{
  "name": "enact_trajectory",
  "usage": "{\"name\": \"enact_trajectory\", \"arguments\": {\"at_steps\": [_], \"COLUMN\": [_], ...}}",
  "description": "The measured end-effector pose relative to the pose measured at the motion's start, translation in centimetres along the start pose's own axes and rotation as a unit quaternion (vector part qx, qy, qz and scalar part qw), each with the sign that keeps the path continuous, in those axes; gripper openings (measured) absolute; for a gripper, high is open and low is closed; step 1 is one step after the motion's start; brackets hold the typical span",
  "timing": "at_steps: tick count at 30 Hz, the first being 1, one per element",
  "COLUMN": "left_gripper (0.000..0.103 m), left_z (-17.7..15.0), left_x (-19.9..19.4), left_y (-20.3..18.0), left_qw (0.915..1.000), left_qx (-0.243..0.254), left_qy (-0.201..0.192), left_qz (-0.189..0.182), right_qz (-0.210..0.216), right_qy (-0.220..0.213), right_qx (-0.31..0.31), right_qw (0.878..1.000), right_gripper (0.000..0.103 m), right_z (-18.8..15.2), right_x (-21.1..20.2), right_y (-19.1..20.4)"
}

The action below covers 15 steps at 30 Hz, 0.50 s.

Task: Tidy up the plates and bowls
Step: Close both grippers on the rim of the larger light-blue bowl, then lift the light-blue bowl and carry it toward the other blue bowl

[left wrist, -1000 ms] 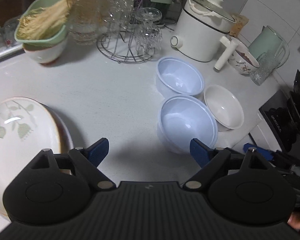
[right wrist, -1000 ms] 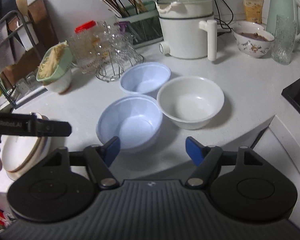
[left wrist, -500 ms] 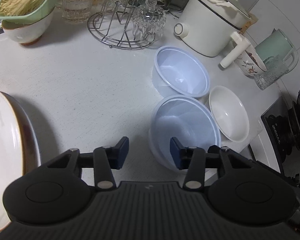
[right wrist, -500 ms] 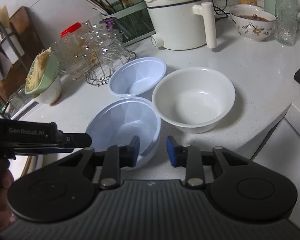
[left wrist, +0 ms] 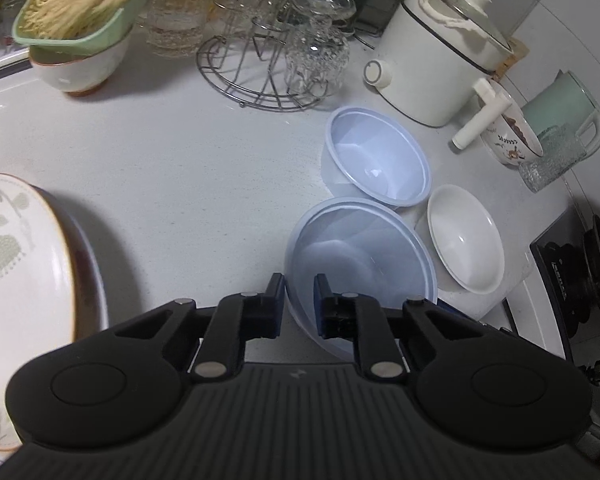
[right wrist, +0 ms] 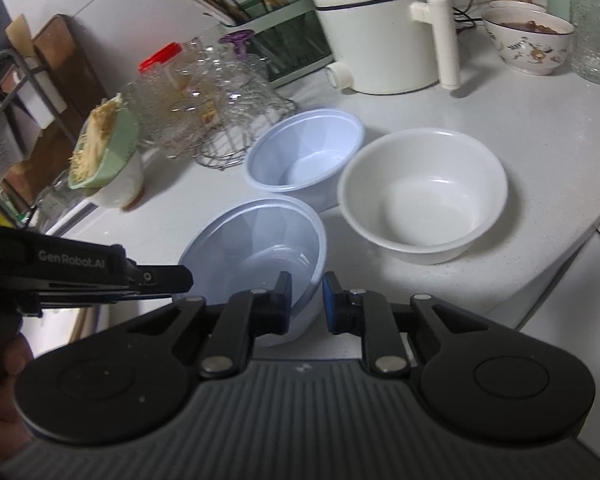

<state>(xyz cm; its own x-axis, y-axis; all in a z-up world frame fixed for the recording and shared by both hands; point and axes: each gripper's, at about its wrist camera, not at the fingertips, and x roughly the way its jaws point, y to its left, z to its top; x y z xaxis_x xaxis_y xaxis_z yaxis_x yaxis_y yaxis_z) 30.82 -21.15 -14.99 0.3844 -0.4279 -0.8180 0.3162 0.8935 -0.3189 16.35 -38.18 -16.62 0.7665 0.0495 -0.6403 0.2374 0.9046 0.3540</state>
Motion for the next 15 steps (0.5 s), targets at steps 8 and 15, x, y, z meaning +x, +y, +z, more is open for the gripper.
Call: {"name": "enact_trajectory", "arguments": {"at_steps": [8,15], "left_gripper": [0.018,0.019], "left_z": [-0.3,-0.7], "left_x": [-1.8,-1.4], "left_y": [2.2,4.0], "left_qw": [0.9998,0.9985], "left_qx": [-0.011,-0.040], "left_qy": [0.001,0.000], "left_qz": [0.019,0.038], "right_qz": [0.026,0.039], "right_qy": [0.006,0.024], "right_qx": [-0.030,-0.053], "right_qw": [0.999,0.998], "right_gripper": [0.019,0.020], "right_z": [-0.3,-0.9], "right_x": [0.7,1.8], "right_y": [2.2,3.4]}}
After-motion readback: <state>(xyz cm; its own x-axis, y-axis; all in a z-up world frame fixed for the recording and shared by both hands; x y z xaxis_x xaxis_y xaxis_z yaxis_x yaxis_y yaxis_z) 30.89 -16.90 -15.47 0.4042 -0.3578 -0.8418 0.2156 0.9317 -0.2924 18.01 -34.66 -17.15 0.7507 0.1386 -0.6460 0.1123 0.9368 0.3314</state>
